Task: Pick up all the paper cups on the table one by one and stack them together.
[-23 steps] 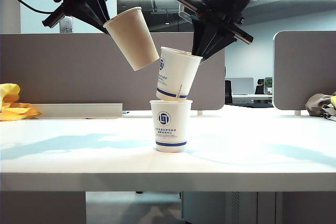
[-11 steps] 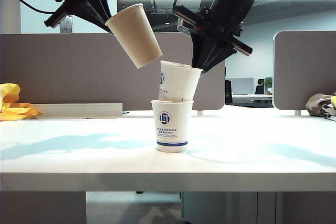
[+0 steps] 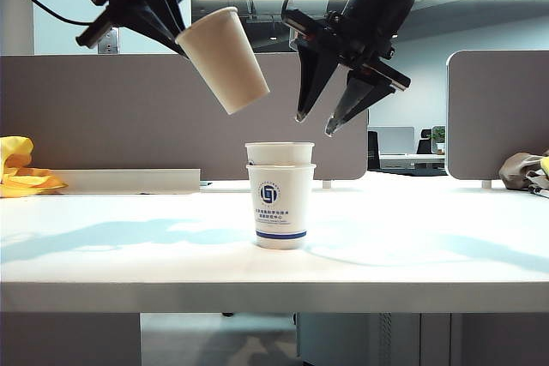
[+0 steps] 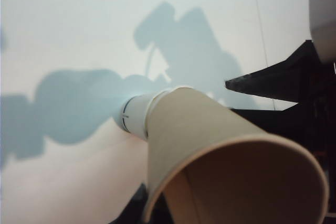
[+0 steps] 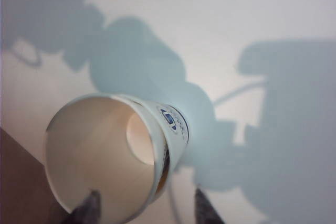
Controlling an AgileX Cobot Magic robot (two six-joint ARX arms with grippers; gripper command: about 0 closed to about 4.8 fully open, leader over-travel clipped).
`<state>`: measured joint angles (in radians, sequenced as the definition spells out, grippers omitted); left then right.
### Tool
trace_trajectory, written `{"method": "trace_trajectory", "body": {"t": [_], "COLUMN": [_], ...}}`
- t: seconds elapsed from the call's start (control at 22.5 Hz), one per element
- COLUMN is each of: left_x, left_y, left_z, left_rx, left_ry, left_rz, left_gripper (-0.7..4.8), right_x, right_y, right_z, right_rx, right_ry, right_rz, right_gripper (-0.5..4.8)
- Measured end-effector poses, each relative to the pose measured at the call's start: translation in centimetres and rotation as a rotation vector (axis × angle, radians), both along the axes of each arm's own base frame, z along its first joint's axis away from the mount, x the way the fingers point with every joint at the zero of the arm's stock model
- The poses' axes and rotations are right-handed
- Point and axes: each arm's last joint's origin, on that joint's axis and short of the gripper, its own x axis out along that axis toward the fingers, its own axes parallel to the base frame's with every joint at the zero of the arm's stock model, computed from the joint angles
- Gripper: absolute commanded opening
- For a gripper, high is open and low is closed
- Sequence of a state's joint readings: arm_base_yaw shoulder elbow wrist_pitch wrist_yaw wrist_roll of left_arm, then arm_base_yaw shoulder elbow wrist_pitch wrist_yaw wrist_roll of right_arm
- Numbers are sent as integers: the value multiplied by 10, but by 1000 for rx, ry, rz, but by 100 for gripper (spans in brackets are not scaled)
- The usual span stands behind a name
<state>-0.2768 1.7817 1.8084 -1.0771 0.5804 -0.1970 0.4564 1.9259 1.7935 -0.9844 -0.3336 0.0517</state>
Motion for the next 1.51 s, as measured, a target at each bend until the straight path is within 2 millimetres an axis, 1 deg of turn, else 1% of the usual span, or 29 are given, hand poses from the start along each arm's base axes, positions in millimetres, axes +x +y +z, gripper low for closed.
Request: {"method": "trace_trajectory", "body": {"t": [0.13,0.31,0.4,0.58,0.67,0.8,0.89,0.98,1.07,1.11,1.2,1.33,1.51], "left_x": [3,6,6,6,7,7,7,9,11,11,10,11,12], "left_y": [-8,-15,-16,-18,-18,-21,-25,-33,-38,-40,-43,-44,-44], "left_z": [-8,-18,-19,-18,-17,-18,-20,-28,-34,-35,-34,-25,-5], "left_rx": [7,18,22,29,25,22,24,31,38,39,38,28,1], "left_ry": [26,61,62,47,43,37,46,69,83,86,78,50,-16], "left_rz": [-18,-32,-33,-28,-19,-25,-34,-52,-62,-68,-75,-77,-70], "left_gripper": [-5,9,31,31,30,30,30,27,11,-8,-6,-6,-6], "right_x": [0,2,3,3,-3,-8,-8,-7,-7,-7,-7,-6,-6], "right_y": [-1,-1,-2,-4,-7,-10,-11,-12,-13,-13,-14,-14,-14], "right_z": [6,26,35,51,66,79,80,75,74,74,74,74,74], "right_rx": [-9,-2,1,12,23,30,28,14,11,11,11,11,11], "right_ry": [-6,-69,-97,-128,-168,-206,-209,-186,-180,-181,-181,-180,-181], "right_rz": [-5,-19,-26,-34,-40,-48,-52,-56,-56,-57,-59,-60,-60], "right_gripper": [272,272,272,271,271,271,271,271,271,271,271,271,271]}}
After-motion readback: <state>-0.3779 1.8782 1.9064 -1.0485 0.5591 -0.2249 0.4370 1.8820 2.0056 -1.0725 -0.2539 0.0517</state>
